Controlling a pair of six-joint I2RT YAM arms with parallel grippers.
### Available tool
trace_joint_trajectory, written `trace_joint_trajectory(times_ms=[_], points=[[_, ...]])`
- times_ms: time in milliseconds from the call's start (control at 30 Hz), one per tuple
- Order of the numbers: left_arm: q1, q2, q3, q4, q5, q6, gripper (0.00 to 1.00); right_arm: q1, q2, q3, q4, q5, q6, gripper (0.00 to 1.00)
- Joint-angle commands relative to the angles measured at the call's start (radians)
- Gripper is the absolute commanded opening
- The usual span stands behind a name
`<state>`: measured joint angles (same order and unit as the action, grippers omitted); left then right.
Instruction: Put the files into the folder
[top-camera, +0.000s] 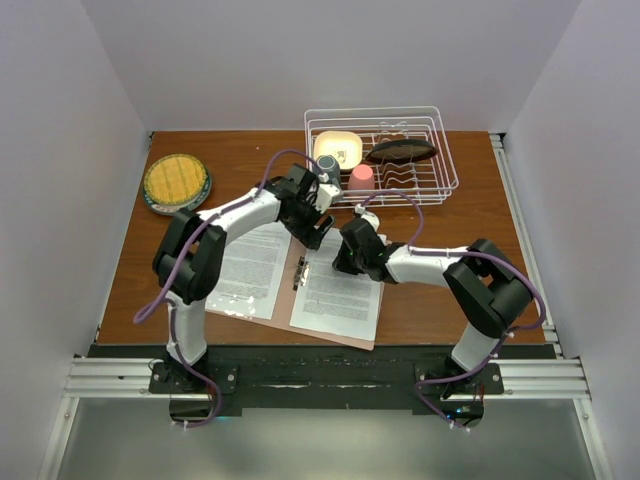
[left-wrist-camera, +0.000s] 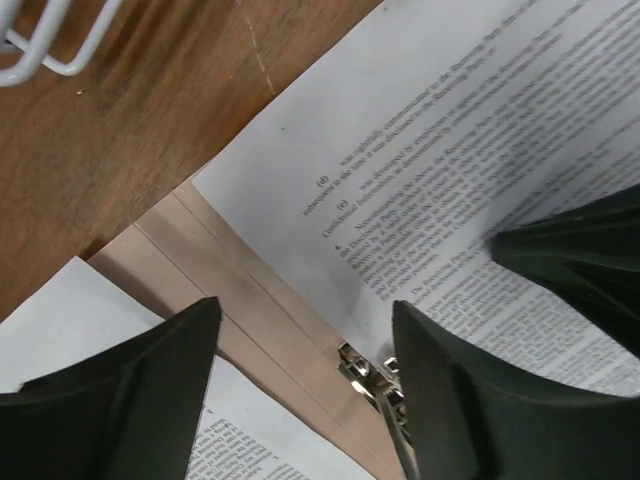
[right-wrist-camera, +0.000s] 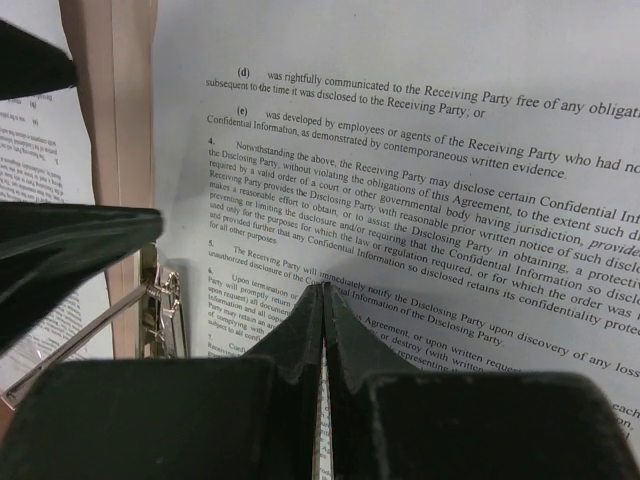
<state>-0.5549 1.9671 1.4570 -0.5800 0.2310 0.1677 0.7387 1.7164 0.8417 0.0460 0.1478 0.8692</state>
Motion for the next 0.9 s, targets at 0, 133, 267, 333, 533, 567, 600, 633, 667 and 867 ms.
trace_joint_trajectory(times_ms=[0, 133, 267, 333, 533, 567, 600, 633, 667, 867], points=[[0.0, -0.013, -0.004, 0.08, -0.079, 0.013, 0.9, 0.007, 0.011, -0.046, -0.141, -0.011, -0.048, 0.01], [0.001, -0.013, -0.04, 0.1, -0.081, 0.01, 0.98, 0.008, 0.02, -0.053, -0.126, -0.019, -0.042, 0.01], [0.0, -0.011, -0.069, 0.115, -0.059, 0.0, 0.97, 0.008, 0.025, -0.053, -0.12, -0.022, -0.042, 0.01], [0.0, -0.008, -0.086, 0.127, -0.061, -0.013, 0.96, 0.008, 0.022, -0.053, -0.118, -0.021, -0.042, 0.01], [-0.01, 0.009, -0.106, 0.146, -0.099, -0.051, 0.95, 0.008, 0.028, -0.053, -0.1, -0.034, -0.041, 0.0], [-0.01, 0.018, -0.101, 0.141, -0.098, -0.056, 0.95, 0.007, 0.029, -0.059, -0.088, -0.037, -0.042, 0.0], [-0.011, 0.021, -0.098, 0.134, -0.094, -0.062, 0.93, 0.008, 0.026, -0.061, -0.081, -0.04, -0.044, 0.0], [-0.011, 0.026, -0.096, 0.129, -0.09, -0.065, 0.92, 0.008, 0.022, -0.064, -0.075, -0.042, -0.047, 0.0], [-0.01, 0.033, -0.089, 0.124, -0.082, -0.069, 0.9, 0.008, 0.017, -0.07, -0.063, -0.043, -0.055, 0.0], [-0.011, 0.061, -0.06, 0.072, -0.079, -0.086, 0.85, 0.011, -0.043, -0.105, 0.035, -0.06, -0.097, 0.0]])
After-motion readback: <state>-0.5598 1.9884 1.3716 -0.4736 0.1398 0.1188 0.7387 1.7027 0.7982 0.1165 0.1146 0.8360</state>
